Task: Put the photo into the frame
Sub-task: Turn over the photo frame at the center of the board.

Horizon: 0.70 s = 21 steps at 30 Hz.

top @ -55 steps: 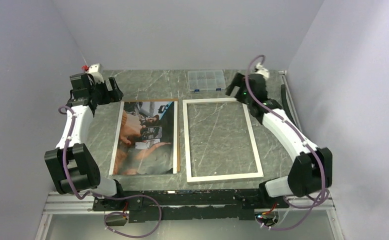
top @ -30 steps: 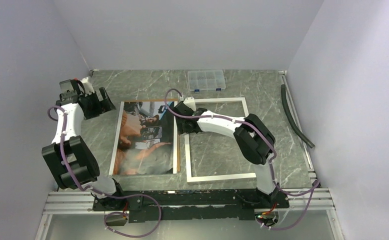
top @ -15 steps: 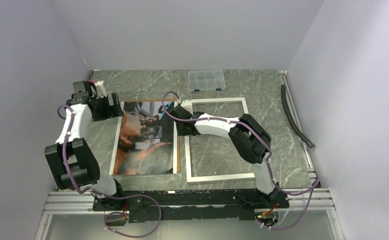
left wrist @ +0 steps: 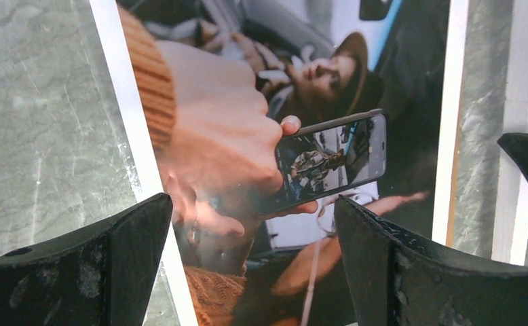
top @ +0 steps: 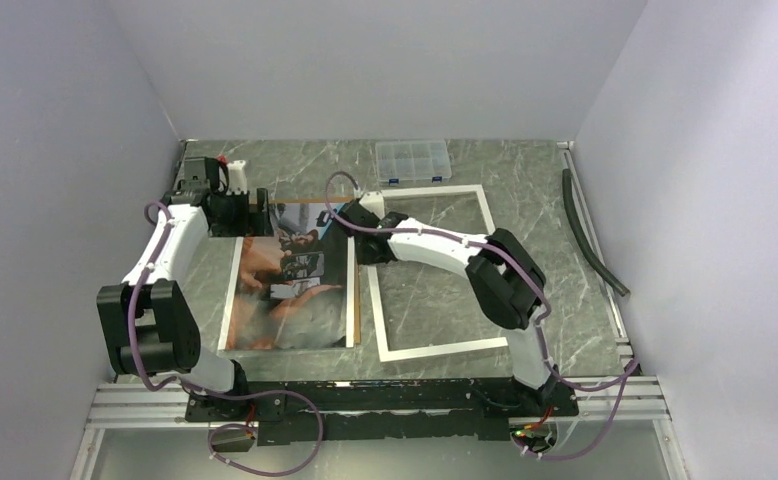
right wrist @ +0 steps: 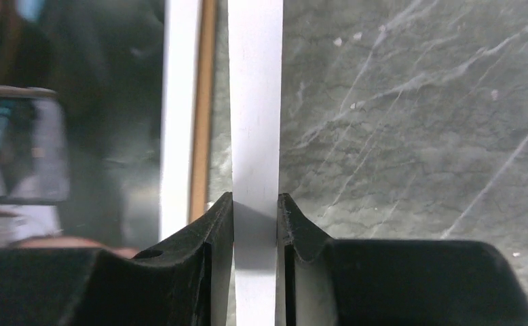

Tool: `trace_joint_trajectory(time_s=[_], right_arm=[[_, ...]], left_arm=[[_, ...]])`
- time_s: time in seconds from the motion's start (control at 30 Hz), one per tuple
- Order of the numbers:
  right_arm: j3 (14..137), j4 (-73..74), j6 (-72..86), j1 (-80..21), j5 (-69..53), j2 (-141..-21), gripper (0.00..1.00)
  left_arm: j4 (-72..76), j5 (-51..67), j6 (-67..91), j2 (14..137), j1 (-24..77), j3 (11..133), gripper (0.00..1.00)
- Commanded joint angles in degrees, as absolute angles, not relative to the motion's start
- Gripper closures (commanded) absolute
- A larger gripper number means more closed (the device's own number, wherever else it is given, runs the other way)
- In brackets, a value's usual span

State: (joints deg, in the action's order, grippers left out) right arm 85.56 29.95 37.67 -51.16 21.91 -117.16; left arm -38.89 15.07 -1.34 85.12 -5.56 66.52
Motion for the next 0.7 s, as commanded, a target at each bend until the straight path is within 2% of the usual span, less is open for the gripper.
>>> trace_joint_trajectory(time_s=[0.0, 0.13, 0.5, 0.67], right_arm=[[95.2, 36.3, 40.5, -51.2, 23.3, -108.4, 1.00], [99.5, 39.6, 43.9, -51.0, 19.9, -105.6, 1.00], [106.2, 40.2, 52.4, -46.3, -2.6, -101.9, 1.00], [105.7, 38.8, 55.5, -44.8, -10.8, -100.4, 1.00]], left_arm=[[-39.7, 15.1, -2.1, 84.9, -4.3, 70.4, 0.05], [-39.8, 16.1, -1.8, 84.1, -2.5, 70.4, 0.05], [-44.2, 22.1, -1.0, 82.0, -0.4, 74.5, 0.05], [-45.1, 23.8, -1.7, 79.6, 1.7, 75.3, 0.05]])
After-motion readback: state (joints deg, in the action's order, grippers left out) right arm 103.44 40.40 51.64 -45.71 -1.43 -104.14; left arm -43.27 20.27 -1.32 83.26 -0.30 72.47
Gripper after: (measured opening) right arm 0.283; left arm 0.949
